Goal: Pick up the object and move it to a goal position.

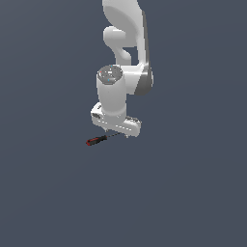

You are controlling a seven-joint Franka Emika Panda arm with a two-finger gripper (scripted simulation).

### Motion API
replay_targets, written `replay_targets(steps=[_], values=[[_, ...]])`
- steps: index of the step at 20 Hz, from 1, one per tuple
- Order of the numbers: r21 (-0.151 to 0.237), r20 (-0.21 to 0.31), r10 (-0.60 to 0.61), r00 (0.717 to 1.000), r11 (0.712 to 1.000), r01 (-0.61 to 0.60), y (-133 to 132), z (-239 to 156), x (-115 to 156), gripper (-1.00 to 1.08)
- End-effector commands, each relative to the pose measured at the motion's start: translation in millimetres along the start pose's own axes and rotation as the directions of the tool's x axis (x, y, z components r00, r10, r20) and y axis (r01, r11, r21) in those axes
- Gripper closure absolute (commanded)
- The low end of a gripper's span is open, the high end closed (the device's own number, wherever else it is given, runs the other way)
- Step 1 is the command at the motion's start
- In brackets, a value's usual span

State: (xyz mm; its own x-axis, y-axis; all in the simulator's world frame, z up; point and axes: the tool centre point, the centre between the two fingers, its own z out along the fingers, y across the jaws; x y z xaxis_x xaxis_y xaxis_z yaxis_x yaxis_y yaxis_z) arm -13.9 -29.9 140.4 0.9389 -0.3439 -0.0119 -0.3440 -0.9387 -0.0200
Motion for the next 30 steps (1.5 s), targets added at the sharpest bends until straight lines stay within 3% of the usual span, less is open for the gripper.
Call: replay_targets(steps=[1, 8, 16, 23, 30], values=[[0.001, 0.001, 0.086, 0.996, 0.996, -0.086, 8.4, 9.2, -2.2, -0.92], [0.001, -0.001, 0.328, 0.945, 0.945, -0.328, 33.6, 33.8, -9.6, -0.92], [-0.003, -0.009, 0.565, 0.825, 0.825, -0.565, 62.8, 57.7, -19.3, -0.92], [-0.005, -0.018, 0.68, 0.733, 0.733, -0.68, 79.8, 69.7, -25.5, -0.92], [-0.005, -0.023, 0.721, 0.692, 0.692, -0.722, 86.6, 74.2, -28.1, -0.92]])
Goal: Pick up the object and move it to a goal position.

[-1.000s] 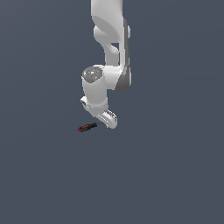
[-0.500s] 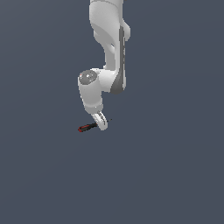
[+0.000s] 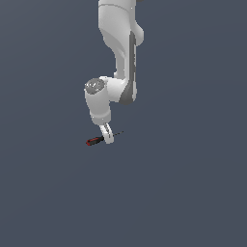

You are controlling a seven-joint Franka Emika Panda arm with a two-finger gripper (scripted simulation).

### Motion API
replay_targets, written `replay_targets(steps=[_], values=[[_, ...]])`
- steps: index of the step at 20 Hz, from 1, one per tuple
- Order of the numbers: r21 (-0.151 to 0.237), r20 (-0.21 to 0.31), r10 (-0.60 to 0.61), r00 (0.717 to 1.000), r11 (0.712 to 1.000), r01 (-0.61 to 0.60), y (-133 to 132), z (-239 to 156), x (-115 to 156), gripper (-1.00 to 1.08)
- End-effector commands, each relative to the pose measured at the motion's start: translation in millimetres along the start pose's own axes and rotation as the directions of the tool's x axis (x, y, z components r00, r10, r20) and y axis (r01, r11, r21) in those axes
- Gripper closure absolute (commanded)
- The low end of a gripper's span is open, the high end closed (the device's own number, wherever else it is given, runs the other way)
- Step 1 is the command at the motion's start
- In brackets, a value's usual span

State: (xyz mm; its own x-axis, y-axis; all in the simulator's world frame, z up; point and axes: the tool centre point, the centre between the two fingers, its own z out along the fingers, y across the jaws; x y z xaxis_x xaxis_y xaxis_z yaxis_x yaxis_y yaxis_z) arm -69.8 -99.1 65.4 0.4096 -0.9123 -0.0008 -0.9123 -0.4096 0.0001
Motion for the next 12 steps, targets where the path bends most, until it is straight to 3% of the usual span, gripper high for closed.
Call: replay_targets(steps=[1, 12], values=[[0.0, -0.001, 0.01, 1.0, 1.0, -0.01, 0.9, 0.6, 0.4, -0.92], [0.0, 0.0, 0.008, 1.0, 1.0, -0.008, 1.7, 31.7, 0.0, -0.92]])
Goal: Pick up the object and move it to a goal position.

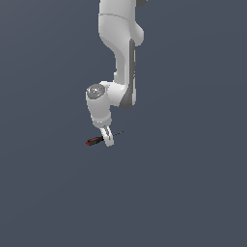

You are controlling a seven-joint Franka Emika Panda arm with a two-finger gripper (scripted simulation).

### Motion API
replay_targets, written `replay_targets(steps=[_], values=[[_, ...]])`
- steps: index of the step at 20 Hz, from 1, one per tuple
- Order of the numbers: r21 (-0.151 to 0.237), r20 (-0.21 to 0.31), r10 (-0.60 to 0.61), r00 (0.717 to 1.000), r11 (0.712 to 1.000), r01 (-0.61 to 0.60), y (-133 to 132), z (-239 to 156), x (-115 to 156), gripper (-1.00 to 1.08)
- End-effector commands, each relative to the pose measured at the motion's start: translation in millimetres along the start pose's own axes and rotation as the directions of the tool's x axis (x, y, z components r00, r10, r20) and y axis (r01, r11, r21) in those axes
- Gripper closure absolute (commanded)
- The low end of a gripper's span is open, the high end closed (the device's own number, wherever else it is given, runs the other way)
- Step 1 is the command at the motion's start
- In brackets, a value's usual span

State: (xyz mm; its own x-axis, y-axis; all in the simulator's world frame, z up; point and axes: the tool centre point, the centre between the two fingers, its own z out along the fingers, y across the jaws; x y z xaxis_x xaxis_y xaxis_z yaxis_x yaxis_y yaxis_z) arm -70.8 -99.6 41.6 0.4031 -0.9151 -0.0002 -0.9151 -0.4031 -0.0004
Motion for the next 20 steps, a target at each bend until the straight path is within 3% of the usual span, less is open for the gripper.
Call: replay_targets(steps=[1, 8, 9, 20], values=[[-0.001, 0.0, 0.002, 1.0, 1.0, -0.002, 0.7, 12.5, -0.2, -0.92], [0.0, 0.0, 0.003, 1.0, 1.0, -0.003, 0.1, 27.0, -0.1, -0.92], [0.0, 0.0, 0.003, 1.0, 1.0, -0.003, 0.1, 27.0, -0.1, 1.08], [0.0, 0.0, 0.003, 1.0, 1.0, -0.003, 0.1, 26.7, -0.3, 1.08]])
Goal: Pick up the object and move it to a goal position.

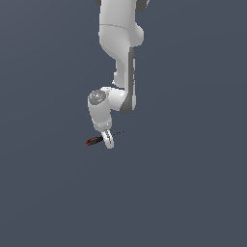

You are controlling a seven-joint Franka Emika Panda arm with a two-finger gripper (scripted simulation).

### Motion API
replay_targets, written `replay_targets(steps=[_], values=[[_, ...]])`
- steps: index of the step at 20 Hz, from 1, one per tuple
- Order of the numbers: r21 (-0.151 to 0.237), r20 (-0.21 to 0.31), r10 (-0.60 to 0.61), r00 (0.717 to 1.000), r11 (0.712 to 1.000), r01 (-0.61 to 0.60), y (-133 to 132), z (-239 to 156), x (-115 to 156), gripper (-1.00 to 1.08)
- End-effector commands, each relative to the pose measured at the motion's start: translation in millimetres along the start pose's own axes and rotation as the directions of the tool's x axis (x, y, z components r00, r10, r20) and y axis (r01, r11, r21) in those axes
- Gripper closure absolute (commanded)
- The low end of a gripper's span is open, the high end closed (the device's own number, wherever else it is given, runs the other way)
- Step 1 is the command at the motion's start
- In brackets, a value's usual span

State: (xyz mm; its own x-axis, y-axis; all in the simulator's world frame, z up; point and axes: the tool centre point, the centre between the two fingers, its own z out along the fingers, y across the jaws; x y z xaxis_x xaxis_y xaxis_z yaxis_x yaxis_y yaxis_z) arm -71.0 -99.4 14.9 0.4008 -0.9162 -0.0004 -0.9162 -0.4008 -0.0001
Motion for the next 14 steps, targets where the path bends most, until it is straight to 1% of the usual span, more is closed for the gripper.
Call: replay_targets(steps=[1, 7, 14], values=[[0.0, 0.0, 0.0, 1.0, 1.0, 0.0, 0.0, -0.6, -0.6, 1.08], [0.0, 0.001, 0.0, 1.0, 1.0, 0.0, -0.7, -13.1, -10.7, 1.08], [0.001, 0.001, 0.001, 1.0, 1.0, -0.001, -2.6, -46.6, -37.9, 1.08]])
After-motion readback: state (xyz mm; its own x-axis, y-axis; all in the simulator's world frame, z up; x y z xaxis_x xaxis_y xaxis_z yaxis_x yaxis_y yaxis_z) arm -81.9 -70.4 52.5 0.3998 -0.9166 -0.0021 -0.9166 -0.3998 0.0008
